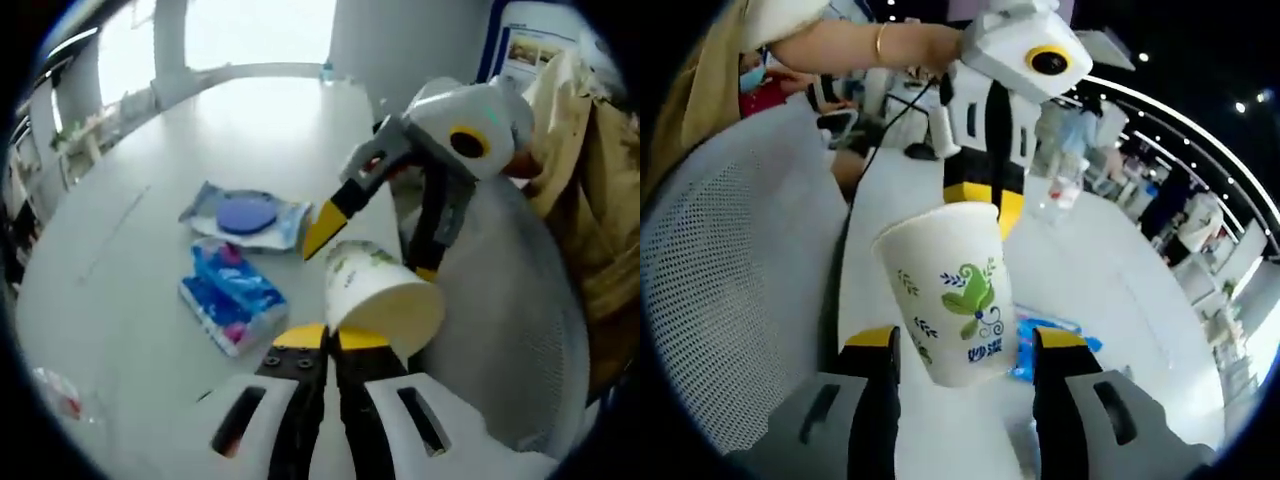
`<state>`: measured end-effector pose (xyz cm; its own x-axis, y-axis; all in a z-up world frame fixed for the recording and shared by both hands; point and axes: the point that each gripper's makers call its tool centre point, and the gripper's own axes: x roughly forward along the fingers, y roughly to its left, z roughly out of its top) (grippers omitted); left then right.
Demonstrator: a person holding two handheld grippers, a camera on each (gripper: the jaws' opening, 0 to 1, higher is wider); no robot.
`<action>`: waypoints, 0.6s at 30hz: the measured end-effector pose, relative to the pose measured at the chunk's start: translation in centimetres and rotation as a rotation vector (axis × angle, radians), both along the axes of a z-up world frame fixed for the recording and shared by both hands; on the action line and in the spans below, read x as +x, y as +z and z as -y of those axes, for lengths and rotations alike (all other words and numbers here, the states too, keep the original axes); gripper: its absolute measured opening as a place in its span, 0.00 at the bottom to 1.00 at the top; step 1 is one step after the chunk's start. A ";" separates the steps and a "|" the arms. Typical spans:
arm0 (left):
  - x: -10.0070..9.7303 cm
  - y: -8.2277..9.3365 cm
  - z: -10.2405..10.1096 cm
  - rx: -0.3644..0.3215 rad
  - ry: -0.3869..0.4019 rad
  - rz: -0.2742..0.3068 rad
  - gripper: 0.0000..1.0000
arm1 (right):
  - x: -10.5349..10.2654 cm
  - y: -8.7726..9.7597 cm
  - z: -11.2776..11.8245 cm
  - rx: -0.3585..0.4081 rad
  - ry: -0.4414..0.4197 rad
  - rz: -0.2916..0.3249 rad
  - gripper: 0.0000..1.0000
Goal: Arrange the tabletop items into an orderly group along one side of the table until the central work area is clear of visible clutter.
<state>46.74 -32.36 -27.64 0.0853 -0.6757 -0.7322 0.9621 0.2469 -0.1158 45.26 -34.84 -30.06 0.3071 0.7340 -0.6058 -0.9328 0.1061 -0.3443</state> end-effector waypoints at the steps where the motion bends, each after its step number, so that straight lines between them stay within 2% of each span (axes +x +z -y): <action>1: 0.0 0.0 0.0 0.000 0.001 0.000 0.00 | 0.0 0.0 0.0 -0.001 0.001 0.002 0.47; 4: -0.1 0.3 0.2 -0.008 -0.005 0.002 0.00 | 0.0 0.1 0.0 -0.006 0.000 0.013 0.42; 15: 0.0 0.4 0.2 -0.028 0.029 -0.013 0.00 | -0.1 0.2 0.0 -0.005 0.005 0.015 0.40; 18: 0.4 0.7 0.2 -0.038 0.035 0.015 0.00 | 0.1 0.3 0.1 -0.002 0.002 0.027 0.40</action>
<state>47.13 -32.57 -26.97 0.1198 -0.6996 -0.7045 0.9546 0.2760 -0.1118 45.32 -34.91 -29.71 0.3218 0.7333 -0.5989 -0.9234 0.1034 -0.3695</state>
